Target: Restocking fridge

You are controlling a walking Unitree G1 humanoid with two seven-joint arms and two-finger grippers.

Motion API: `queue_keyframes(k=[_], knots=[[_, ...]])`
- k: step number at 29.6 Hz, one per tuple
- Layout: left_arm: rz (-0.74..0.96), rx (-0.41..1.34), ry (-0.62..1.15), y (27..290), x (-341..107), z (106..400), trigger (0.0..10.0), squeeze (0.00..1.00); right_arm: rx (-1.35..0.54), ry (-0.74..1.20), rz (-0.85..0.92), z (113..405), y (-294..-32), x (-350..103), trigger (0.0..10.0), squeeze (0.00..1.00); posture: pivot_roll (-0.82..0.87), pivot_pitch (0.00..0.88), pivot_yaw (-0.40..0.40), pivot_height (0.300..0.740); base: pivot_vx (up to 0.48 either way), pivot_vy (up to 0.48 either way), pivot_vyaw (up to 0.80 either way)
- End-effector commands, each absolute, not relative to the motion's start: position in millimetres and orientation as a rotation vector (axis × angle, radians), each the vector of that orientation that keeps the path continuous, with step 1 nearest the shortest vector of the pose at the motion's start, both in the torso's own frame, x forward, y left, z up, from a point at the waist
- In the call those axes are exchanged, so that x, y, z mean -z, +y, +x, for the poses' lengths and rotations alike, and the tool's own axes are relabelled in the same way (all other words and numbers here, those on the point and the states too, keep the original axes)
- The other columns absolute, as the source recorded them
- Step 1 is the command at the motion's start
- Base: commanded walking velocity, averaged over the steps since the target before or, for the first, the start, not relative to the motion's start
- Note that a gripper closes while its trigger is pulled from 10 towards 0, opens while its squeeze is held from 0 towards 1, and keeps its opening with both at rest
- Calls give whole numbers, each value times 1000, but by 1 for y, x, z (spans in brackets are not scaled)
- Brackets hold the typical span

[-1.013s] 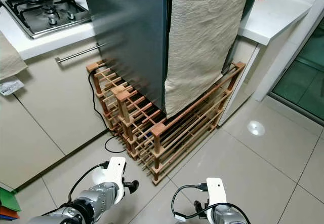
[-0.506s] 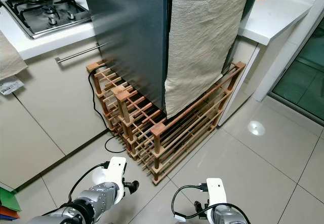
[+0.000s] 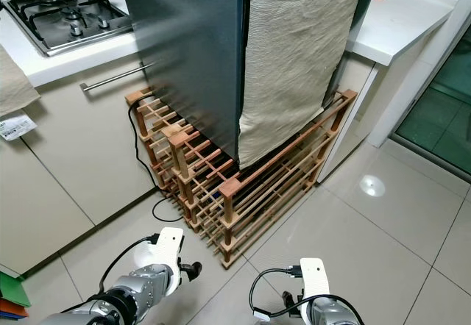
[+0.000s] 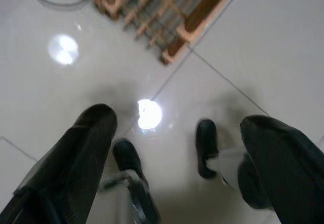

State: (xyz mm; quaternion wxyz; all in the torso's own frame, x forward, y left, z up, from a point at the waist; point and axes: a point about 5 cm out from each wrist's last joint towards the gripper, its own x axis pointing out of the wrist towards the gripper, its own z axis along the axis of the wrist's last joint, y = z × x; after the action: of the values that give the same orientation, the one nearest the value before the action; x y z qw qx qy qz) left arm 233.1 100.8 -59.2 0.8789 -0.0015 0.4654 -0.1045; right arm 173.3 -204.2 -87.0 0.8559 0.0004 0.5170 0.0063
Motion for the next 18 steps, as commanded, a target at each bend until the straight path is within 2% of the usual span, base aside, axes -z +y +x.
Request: queue_keyframes(k=[1,3,4,5,7,12,18], knots=[[38,242,873,102,46,252,10000,0,-4,1057,-18,175,-205,86,10000,75,-153,0,-6,740,0,0,0],[-9,216,758,141,35,265,10000,0,13,985,-89,178,-207,83,10000,86,-150,0,-3,740,0,0,0],[-9,216,758,141,35,265,10000,0,13,985,-89,178,-207,83,10000,86,-150,0,-3,740,0,0,0],[-41,191,685,151,24,276,10000,0,23,943,-86,180,-207,82,10000,94,-147,0,0,740,0,0,0],[-45,187,640,153,17,282,10000,0,29,921,-80,180,-207,81,10000,90,-146,0,1,740,0,0,0],[-55,204,267,147,-50,317,10000,0,94,705,-93,189,-209,69,10000,90,-141,0,-2,740,0,0,0],[-97,231,56,138,-95,315,10000,0,110,571,-114,194,-209,60,10000,102,-130,0,-4,740,0,0,0]])
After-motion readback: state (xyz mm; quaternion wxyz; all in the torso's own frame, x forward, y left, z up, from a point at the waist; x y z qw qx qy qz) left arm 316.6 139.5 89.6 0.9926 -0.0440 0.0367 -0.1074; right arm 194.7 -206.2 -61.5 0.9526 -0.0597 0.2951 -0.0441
